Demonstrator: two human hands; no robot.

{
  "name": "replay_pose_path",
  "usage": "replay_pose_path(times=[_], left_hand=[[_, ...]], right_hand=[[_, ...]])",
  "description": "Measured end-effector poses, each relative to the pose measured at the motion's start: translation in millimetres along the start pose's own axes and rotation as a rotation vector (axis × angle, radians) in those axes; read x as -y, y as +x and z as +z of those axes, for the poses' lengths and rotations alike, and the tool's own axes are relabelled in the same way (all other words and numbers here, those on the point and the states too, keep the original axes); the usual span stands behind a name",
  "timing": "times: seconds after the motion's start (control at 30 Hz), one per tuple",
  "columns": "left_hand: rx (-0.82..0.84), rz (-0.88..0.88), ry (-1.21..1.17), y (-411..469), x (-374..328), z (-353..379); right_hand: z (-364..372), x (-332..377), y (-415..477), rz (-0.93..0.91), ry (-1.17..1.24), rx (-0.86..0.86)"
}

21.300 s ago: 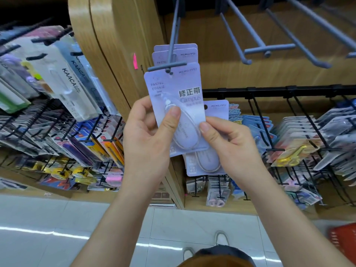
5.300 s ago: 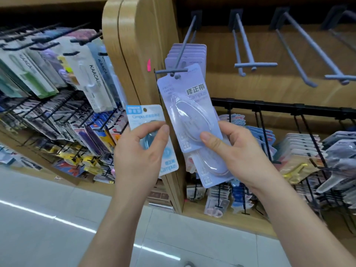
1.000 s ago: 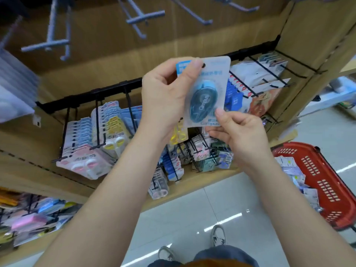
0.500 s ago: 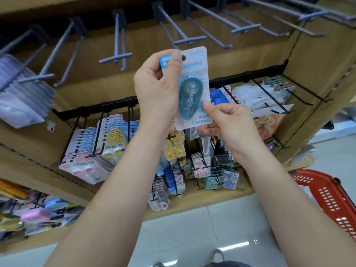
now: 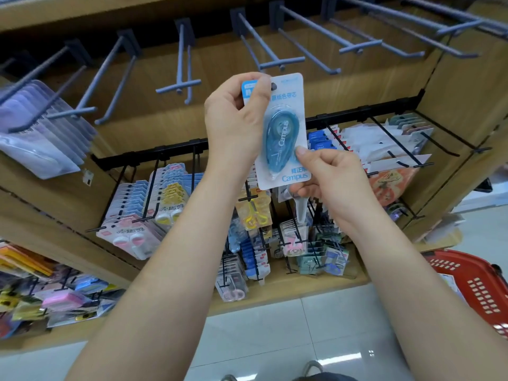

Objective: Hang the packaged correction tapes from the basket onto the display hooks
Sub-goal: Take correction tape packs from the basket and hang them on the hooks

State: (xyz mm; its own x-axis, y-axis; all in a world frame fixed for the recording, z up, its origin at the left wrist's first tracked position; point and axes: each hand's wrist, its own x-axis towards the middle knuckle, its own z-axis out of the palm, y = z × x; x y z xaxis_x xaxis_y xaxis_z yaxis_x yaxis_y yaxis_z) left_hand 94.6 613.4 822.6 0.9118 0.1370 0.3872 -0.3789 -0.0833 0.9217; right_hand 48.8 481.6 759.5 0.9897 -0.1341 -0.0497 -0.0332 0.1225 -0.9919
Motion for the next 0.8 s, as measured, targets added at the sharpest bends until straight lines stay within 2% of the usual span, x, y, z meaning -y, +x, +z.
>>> replay_pose_path(times=[0.1,0.2,0.4,0.67,0.8], left_hand=[[-0.004,-0.116,-0.128,4,3,1],[0.041,-0.14,-0.151,-1,7,-4],[0.167,-0.219,0.079,-32,24,-25],[-0.038,-0.197,0.348,10,46,-9],[-0.042,-0.235,0.497,31,56,-4]], right_hand=[[3,0,2,0.007,0.002,-0.011],[5,-1,3,0.01,-0.005,-0.009],[9,6,20,0.009,-0.052,-0.037],[19,11,46,0.013,-0.049,-0.098],[-8,3,36,0.005,-0.135,-0.081]])
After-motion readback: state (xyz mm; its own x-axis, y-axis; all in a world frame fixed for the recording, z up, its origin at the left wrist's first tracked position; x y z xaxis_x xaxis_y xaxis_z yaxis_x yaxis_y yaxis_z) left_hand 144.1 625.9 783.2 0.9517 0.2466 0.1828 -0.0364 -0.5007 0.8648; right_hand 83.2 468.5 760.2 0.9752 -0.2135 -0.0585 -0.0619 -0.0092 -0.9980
